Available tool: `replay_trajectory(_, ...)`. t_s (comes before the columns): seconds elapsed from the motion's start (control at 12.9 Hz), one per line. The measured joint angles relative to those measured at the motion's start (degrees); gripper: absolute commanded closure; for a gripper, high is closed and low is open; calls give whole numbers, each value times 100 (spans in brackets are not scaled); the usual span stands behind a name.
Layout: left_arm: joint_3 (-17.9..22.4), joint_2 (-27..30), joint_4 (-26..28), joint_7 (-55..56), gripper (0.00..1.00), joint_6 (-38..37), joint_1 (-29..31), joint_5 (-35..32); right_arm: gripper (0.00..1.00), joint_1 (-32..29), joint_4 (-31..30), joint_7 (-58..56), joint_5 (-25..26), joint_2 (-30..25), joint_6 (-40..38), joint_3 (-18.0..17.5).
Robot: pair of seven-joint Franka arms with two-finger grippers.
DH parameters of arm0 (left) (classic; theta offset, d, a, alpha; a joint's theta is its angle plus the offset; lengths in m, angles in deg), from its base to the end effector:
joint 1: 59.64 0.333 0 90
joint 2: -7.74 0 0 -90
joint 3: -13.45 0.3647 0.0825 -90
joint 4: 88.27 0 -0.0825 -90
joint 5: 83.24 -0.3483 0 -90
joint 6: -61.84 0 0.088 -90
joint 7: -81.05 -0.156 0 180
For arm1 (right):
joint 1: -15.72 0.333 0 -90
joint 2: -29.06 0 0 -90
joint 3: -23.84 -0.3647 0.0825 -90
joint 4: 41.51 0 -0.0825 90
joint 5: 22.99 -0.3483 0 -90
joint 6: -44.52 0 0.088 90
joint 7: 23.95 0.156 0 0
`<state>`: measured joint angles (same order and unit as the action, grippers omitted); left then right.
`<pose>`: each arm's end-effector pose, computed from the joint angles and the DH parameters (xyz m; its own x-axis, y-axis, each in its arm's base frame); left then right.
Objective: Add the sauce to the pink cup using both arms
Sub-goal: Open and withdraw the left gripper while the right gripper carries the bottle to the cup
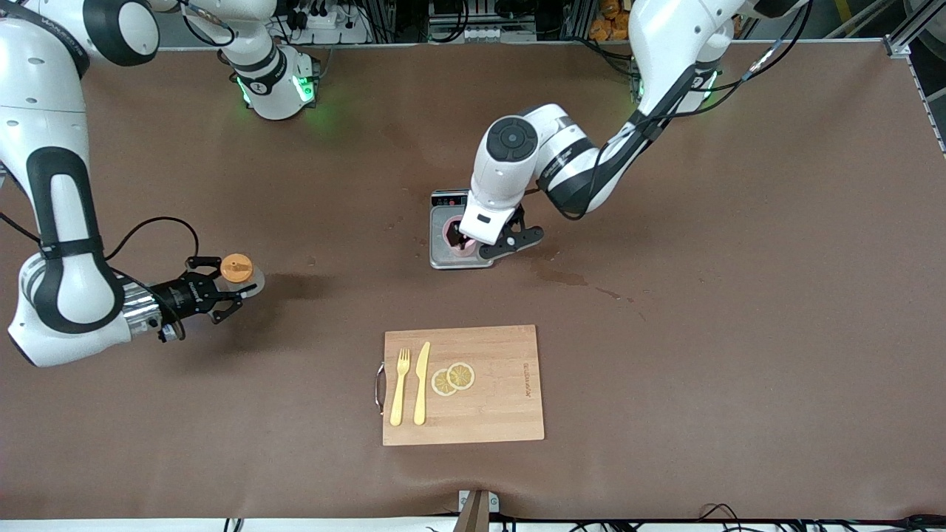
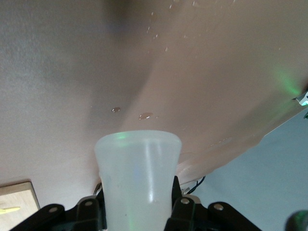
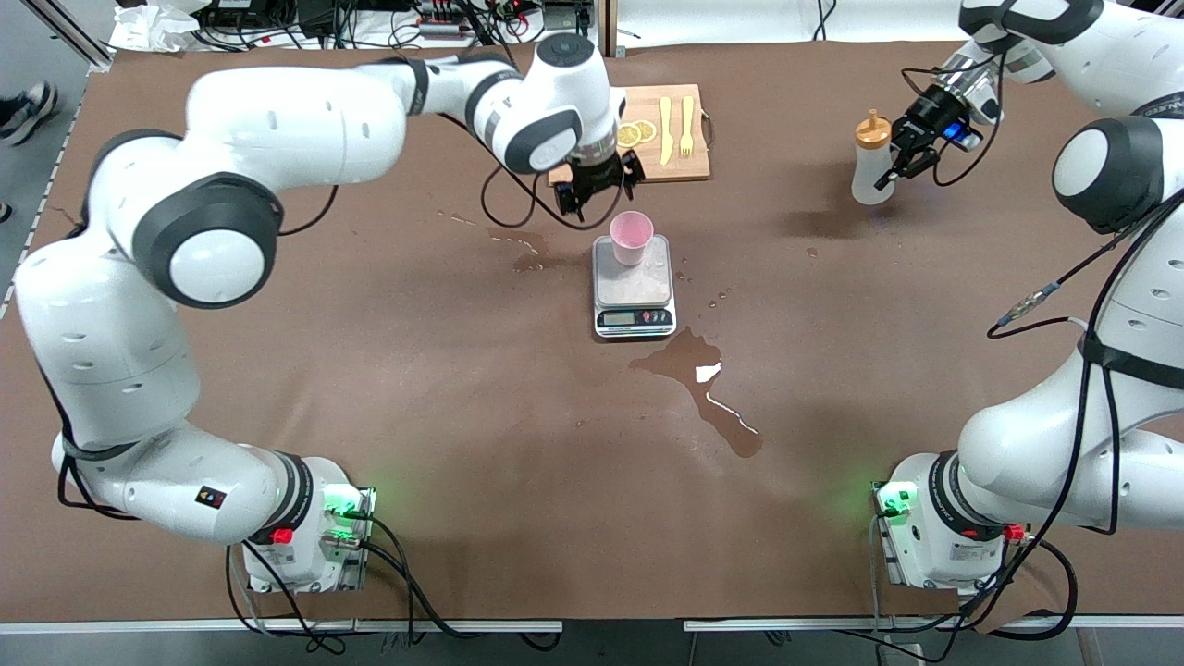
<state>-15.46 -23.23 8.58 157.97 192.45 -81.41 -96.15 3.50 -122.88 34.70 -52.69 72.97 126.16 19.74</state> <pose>0.4751 -0.4883 0.3395 0.9226 0.3842 -0.0343 0.3852 -0.9127 0.1363 0.6191 -0.0130 0.2540 0.0293 -0.6826 -0.7302 -0.8521 -0.3989 0.3387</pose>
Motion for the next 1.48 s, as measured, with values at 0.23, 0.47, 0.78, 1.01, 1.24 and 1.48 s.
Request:
replay_trajectory(0.23, 16, 525, -18, -59, 0, -295, 309, -34, 50, 370, 3, 525, 62, -93, 84, -2)
replay_trajectory(0.47, 31, 1011, -24, -766, 0, -487, 948, -50, 50, 718, 3, 1041, 199, -170, 210, 1)
replay_trajectory(0.78, 34, 1220, -21, -2325, 0, -702, 1864, -50, 50, 1180, 9, 1779, 285, -230, 327, 0)
replay_trajectory(1.01, 30, 1229, -7, -3159, 0, -894, 2263, -50, 50, 1655, 46, 2446, 290, -292, 519, -2)
replay_trajectory(1.24, 23, 1342, -8, -3576, 0, -1214, 2598, -36, 51, 2029, 155, 3000, 380, -309, 548, 0)
replay_trajectory(1.48, 20, 1413, -11, -4167, 0, -1338, 2927, 28, 52, 2354, 166, 3568, 623, -309, 651, 0)
